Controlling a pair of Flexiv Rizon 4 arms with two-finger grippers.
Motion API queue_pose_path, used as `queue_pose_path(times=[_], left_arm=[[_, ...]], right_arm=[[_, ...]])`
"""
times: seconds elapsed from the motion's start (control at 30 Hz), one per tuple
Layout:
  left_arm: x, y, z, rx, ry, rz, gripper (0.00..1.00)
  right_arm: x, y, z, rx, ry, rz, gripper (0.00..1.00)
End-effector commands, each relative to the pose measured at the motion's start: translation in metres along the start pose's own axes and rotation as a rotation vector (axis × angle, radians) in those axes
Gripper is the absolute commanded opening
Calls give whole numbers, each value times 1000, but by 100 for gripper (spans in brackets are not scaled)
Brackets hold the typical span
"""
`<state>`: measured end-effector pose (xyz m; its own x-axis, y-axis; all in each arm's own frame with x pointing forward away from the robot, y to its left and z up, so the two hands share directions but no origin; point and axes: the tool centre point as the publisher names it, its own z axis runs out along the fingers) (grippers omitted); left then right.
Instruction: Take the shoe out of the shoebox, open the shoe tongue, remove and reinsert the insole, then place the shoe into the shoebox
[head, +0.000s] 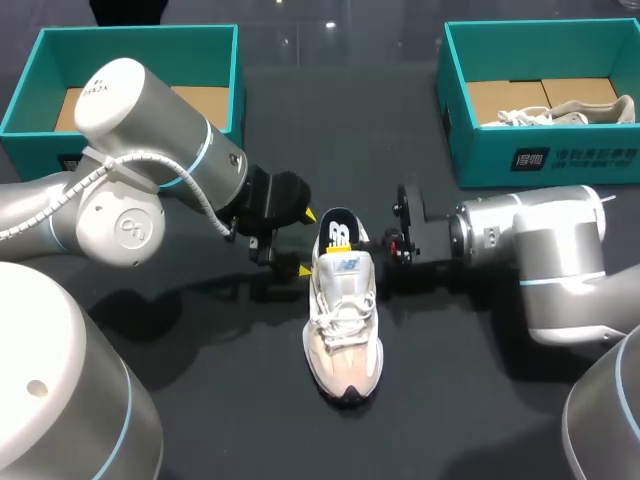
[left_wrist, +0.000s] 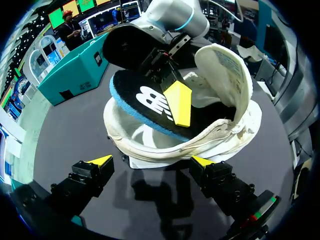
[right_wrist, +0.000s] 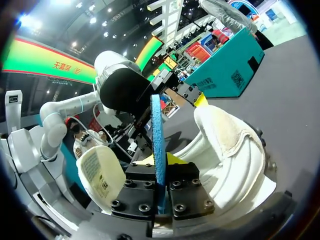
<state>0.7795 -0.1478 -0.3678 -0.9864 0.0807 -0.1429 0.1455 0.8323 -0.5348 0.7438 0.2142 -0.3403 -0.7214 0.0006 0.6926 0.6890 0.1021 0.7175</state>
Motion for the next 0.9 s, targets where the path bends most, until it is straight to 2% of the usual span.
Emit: queue_pose_path(times=[0.03, 0.07, 0.1, 0.13, 0.2, 0.27, 0.4, 0.53, 0.57, 0.6, 0.7, 0.9], left_arm=[[0, 0, 1, 1, 0, 1, 100], [0, 0, 1, 1, 0, 1, 100], [0, 0, 1, 1, 0, 1, 100], [0, 0, 1, 1, 0, 1, 100], [0, 0, 1, 1, 0, 1, 100], [0, 0, 1, 1, 0, 1, 100], [0, 0, 1, 1, 0, 1, 100], [0, 0, 1, 1, 0, 1, 100], [0, 0, 1, 1, 0, 1, 100], [0, 0, 1, 1, 0, 1, 100], [0, 0, 1, 1, 0, 1, 100], [0, 0, 1, 1, 0, 1, 100]], right_arm=[[8, -5, 1, -7, -18, -1, 0], [9, -3, 0, -8, -21, -7, 0], [10, -1, 0, -6, -24, -14, 7], [11, 2, 0, -3, -28, -23, 22], [14, 8, -1, 5, -35, -43, 42], [15, 14, -2, 15, -40, -62, 47], [16, 26, -5, 42, -54, -92, 44], [15, 35, -9, 57, -65, -106, 34], [14, 37, -10, 59, -66, -108, 27], [13, 38, -11, 61, -69, -109, 24], [8, 41, -12, 63, -70, -105, 0], [-2, 33, -8, 64, -58, -56, 0]])
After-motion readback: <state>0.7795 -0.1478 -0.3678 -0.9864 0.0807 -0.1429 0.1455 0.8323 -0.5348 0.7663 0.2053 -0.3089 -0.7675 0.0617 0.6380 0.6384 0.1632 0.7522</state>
